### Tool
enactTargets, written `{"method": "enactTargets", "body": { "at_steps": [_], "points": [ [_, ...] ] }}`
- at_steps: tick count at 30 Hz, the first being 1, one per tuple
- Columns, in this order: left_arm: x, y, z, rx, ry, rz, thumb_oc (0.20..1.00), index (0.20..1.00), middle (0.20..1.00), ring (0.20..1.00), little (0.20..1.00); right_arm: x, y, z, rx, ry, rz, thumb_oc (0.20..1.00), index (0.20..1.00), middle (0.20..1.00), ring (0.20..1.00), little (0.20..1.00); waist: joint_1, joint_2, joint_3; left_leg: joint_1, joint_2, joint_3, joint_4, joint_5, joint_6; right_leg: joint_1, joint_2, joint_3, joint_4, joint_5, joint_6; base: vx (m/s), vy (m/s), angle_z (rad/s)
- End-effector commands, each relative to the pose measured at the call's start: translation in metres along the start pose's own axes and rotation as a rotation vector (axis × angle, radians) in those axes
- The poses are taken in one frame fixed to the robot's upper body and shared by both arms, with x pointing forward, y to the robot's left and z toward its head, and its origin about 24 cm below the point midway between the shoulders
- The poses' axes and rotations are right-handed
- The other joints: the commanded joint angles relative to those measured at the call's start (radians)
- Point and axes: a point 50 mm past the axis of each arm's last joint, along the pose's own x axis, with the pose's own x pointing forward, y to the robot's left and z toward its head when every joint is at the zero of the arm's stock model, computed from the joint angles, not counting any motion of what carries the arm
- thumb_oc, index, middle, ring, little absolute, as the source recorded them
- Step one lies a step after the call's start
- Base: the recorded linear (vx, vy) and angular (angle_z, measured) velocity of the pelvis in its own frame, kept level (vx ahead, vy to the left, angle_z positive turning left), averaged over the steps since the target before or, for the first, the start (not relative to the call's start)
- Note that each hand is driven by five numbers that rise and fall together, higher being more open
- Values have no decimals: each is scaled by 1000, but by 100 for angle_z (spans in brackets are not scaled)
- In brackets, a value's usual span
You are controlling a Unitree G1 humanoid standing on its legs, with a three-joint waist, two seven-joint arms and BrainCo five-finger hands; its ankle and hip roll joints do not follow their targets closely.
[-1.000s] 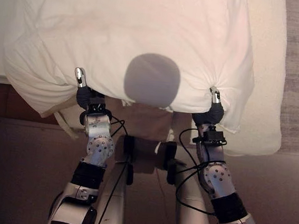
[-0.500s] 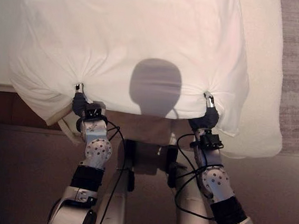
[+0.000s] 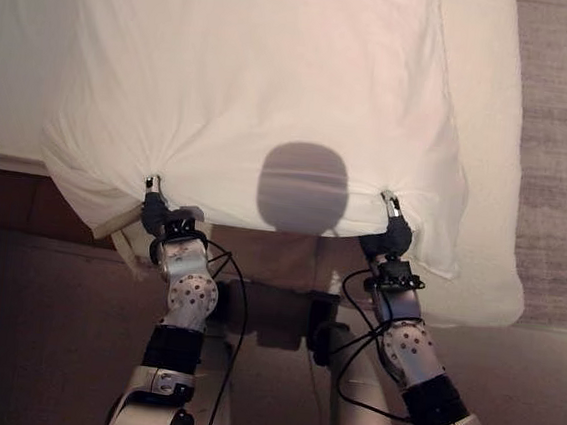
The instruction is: Make the bed
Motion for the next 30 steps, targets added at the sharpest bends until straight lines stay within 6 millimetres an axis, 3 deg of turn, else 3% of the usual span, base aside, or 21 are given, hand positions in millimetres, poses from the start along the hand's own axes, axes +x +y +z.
{"method": "enactTargets", "body": {
  "at_steps": [1,3,4,6,7,9,12,16,18,20,24,26,27,28,30],
  "points": [
    [12,5,68,-17,-316,-42,200,200,200,200,200,-14,0,61,-81,-262,32,200,200,200,200,200,-18,12,-83,-55,-64,64,48,59,52,15,-91,70,-167,108,178,-97,543,-33],
    [12,3,57,-19,-267,-59,200,200,200,200,200,-17,-2,60,-56,-272,21,200,200,200,200,200,-29,3,-67,-115,-164,88,236,-71,77,87,-183,92,-308,247,227,-19,680,11],
    [11,4,54,-8,-246,-69,200,200,200,200,200,-19,-6,60,-50,-275,7,200,200,200,200,200,-35,3,-67,-140,-206,99,287,-104,99,119,-226,106,-399,351,243,45,797,53],
    [10,13,50,24,-217,-62,200,200,200,200,200,-19,-7,55,-51,-272,-5,200,200,200,200,200,-32,15,-71,-149,-237,141,336,-163,136,150,-310,74,-552,523,235,40,789,13],
    [9,14,49,45,-207,-66,200,200,200,200,200,-20,-6,50,-39,-258,-1,200,200,200,200,200,-21,22,-78,-142,-244,167,349,-183,151,175,-309,21,-580,495,220,-13,768,-39],
    [8,13,50,67,-206,-85,200,200,200,200,200,-23,-12,45,-40,-230,-28,200,200,200,200,200,-26,22,-79,-130,-275,185,326,-182,176,168,-224,9,-506,367,179,-56,623,-94],
    [4,13,53,75,-211,-79,200,200,200,200,200,-27,-22,44,-31,-233,-78,200,200,200,200,200,-31,18,-71,-84,-331,229,219,-137,195,80,-17,-48,-344,221,137,-83,422,-71],
    [0,16,46,127,-192,-40,200,200,200,200,200,-40,-34,47,-24,-260,-132,200,200,200,200,200,-55,5,-87,-29,-399,228,89,-75,202,105,175,-5,-276,149,104,-12,147,9],
    [-2,21,41,150,-170,-20,200,200,200,200,200,-47,-41,50,-23,-270,-158,200,200,200,200,200,-66,19,-101,-26,-429,212,70,-61,207,126,215,49,-288,139,78,17,32,53],
    [-3,25,39,166,-157,-7,200,200,200,200,200,-52,-46,55,-45,-276,-178,200,200,200,200,200,-74,48,-107,-24,-440,205,79,-62,209,116,213,100,-284,140,68,26,36,12],
    [-8,37,31,133,-123,45,200,200,200,200,200,-53,-55,63,-88,-280,-239,200,200,200,200,200,-80,93,-130,-48,-433,238,96,-52,190,156,167,92,-369,161,86,-20,-17,4],
    [-9,39,25,138,-94,46,200,200,200,200,200,-54,-57,68,-102,-294,-253,200,200,200,200,200,-80,98,-116,-85,-422,263,201,-31,149,199,145,82,-403,155,75,-19,-82,-2],
    [-10,38,23,138,-83,36,200,200,200,200,200,-54,-57,70,-112,-292,-255,200,200,200,200,200,-71,95,-109,-97,-435,239,238,-15,126,207,145,85,-404,157,69,-20,-63,26],
    [-10,39,22,132,-81,35,200,200,200,200,200,-53,-58,71,-119,-286,-257,200,200,200,200,200,-68,94,-108,-96,-448,208,247,-25,123,211,148,90,-402,158,63,-6,-38,33],
    [-10,40,23,123,-88,45,200,200,200,200,200,-53,-58,73,-136,-284,-258,200,200,200,200,200,-81,82,-113,-93,-398,218,234,-53,148,207,140,97,-385,146,59,-7,-35,8]
  ]
}}
